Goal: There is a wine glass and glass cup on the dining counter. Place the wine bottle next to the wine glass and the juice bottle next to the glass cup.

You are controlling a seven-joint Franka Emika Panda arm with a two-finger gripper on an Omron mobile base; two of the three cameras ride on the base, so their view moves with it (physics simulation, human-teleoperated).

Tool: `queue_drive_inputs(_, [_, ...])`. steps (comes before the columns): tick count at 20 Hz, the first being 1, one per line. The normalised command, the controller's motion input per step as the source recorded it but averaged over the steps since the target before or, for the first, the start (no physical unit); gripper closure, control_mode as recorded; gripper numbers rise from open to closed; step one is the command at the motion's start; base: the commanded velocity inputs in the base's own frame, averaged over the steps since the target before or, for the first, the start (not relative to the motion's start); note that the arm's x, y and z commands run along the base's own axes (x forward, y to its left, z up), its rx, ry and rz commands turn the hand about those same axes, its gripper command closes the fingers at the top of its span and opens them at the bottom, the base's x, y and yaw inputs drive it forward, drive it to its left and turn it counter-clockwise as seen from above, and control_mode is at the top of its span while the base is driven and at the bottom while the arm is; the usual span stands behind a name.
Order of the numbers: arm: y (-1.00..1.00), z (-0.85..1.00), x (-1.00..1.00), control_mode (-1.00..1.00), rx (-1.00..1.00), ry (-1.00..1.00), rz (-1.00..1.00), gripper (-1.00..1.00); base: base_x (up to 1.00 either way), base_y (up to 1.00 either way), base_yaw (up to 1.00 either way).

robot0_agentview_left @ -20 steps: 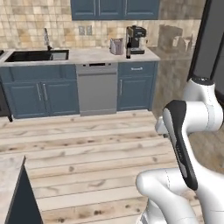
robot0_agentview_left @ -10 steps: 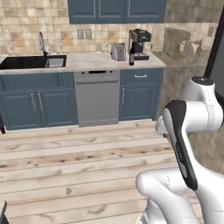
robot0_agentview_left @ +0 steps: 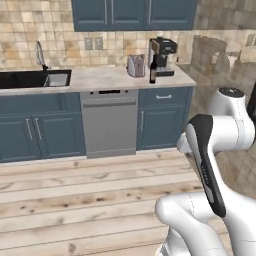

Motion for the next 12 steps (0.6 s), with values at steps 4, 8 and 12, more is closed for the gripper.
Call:
queue_drive_inputs(4, [0.0,0.0,0.0,1.0,0.0,0.0,0.0,-1.0,0.75,-0.39,0.0])
queue_drive_inputs(8, [0.0,0.0,0.0,1.0,0.0,0.0,0.0,-1.0,0.75,-0.39,0.0])
queue_drive_inputs(12, [0.0,0.0,0.0,1.0,0.0,0.0,0.0,-1.0,0.73,-0.4,0.0])
